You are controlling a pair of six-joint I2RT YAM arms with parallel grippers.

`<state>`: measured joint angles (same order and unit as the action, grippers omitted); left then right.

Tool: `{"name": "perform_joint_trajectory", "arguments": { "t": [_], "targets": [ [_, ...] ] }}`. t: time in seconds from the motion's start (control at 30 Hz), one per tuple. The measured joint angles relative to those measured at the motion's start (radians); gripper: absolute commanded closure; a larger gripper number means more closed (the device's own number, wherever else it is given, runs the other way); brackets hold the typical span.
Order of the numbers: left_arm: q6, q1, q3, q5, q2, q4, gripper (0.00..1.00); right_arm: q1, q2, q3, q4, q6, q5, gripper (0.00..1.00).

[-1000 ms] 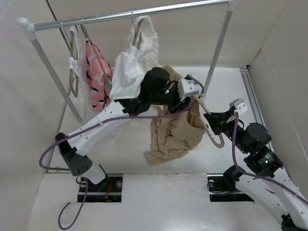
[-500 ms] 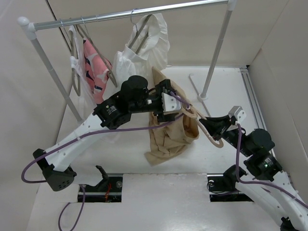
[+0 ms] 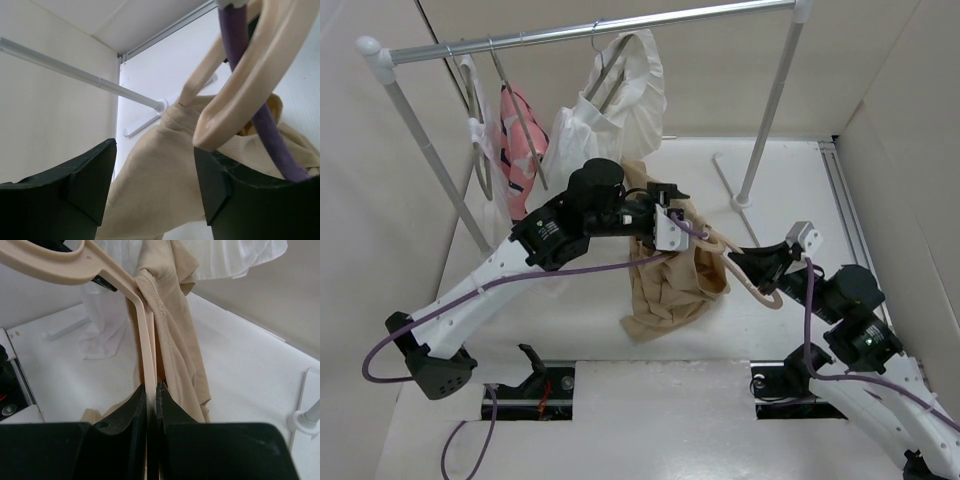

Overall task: Place the t-shirt on the hanger
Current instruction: Place tshirt on hanger

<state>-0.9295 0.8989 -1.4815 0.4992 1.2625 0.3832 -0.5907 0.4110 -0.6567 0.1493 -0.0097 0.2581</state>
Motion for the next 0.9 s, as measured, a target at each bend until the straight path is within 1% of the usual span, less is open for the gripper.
{"name": "perform_joint_trajectory", "arguments": {
  "t": [0.07,0.1,0.3,0.5,0.6,0.63,0.7,0.73,0.77,0.8,0.83,0.87,0.9],
  "targets": [
    [-0.001,-0.006,0.001,-0.001,-0.004,0.002,0.3,0.0,0.009,0.0,-0.001,-0.003,0.014,1.0],
    [-0.002,-0.009,0.001,-0.004,-0.007,0.002,0.28,0.0,0.014,0.0,-0.002,-0.005,0.021,1.0],
    [-0.064,-0.016,0.006,-0.03,0.001,0.031,0.28,0.0,0.036,0.0,0.007,-0.021,0.038,1.0],
    [-0.137,-0.09,0.007,-0.001,0.077,0.034,0.28,0.001,0.049,-0.001,0.048,-0.04,0.039,1.0],
    [-0.178,-0.117,0.009,0.049,0.127,0.047,0.33,0.002,0.05,-0.002,0.073,-0.047,0.038,1.0],
    [-0.197,-0.126,0.009,0.071,0.142,0.054,0.37,0.003,0.05,-0.002,0.087,-0.05,0.037,1.0],
    [-0.237,-0.142,0.008,0.115,0.168,0.084,0.39,0.009,0.054,-0.002,0.118,-0.056,0.035,1.0],
    [-0.257,-0.149,0.006,0.138,0.182,0.102,0.43,0.009,0.054,-0.002,0.135,-0.06,0.033,1.0],
    [-0.275,-0.155,0.005,0.16,0.195,0.119,0.51,0.009,0.054,-0.002,0.15,-0.063,0.032,1.0],
    [-0.289,-0.161,0.004,0.181,0.206,0.134,0.75,0.009,0.054,-0.002,0.162,-0.066,0.033,1.0],
    [-0.295,-0.163,0.003,0.199,0.214,0.148,0.9,0.009,0.054,-0.002,0.174,-0.068,0.033,1.0],
    [-0.301,-0.164,0.003,0.211,0.22,0.159,1.0,0.009,0.053,-0.003,0.183,-0.07,0.033,1.0],
    [-0.319,-0.165,0.003,0.218,0.223,0.173,1.0,0.01,0.053,-0.004,0.187,-0.074,0.026,1.0]
  ]
}}
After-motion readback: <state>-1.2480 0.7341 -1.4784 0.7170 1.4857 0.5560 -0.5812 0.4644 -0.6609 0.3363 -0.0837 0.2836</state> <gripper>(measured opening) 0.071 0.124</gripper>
